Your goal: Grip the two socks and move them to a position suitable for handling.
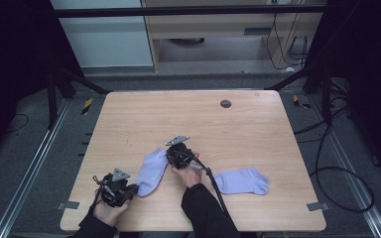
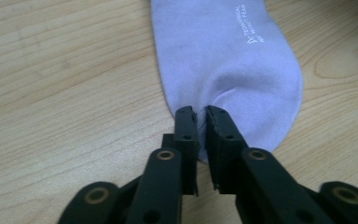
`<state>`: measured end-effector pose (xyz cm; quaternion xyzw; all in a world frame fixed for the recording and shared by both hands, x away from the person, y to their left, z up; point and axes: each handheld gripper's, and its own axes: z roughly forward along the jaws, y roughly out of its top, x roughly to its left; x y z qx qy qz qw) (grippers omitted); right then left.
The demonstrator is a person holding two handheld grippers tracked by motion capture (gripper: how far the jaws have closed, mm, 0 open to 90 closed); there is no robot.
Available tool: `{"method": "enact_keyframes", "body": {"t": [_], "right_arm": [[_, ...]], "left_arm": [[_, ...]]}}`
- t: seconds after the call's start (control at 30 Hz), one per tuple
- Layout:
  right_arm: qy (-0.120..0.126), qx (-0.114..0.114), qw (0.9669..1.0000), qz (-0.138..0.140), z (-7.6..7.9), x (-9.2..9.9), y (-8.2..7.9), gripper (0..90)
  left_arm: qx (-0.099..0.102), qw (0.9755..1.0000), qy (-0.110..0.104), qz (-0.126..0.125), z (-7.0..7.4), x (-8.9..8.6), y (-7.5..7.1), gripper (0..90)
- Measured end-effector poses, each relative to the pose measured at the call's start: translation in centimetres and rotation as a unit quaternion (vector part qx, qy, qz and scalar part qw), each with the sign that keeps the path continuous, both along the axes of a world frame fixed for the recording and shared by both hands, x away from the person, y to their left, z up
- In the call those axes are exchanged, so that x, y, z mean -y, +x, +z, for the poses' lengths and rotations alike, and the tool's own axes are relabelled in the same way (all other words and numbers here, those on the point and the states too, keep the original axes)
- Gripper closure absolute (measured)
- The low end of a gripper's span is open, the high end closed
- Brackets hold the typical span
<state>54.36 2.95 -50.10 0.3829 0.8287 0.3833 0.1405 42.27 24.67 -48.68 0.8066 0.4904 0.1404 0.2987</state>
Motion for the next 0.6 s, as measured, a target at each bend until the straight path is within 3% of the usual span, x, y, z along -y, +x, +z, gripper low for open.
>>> {"method": "enact_keyframes", "body": {"t": [0.13,0.37,0.6], "right_arm": [[0.005,0.003,1.0,0.006,0.8,0.2,-0.4,88.2],[0.023,0.025,0.9994,0.008,3.0,1.6,-2.2,88.1],[0.021,0.021,0.9995,-0.005,2.7,2.5,-4.5,88.0]], "left_arm": [[0.004,1.0,-0.002,0.001,0.3,-0.2,0.3,86.4],[0.038,0.9989,0.011,0.025,1.5,-1.2,2.1,86.5],[0.044,0.998,0.04,0.023,1.6,-1.4,4.5,86.3]]}}
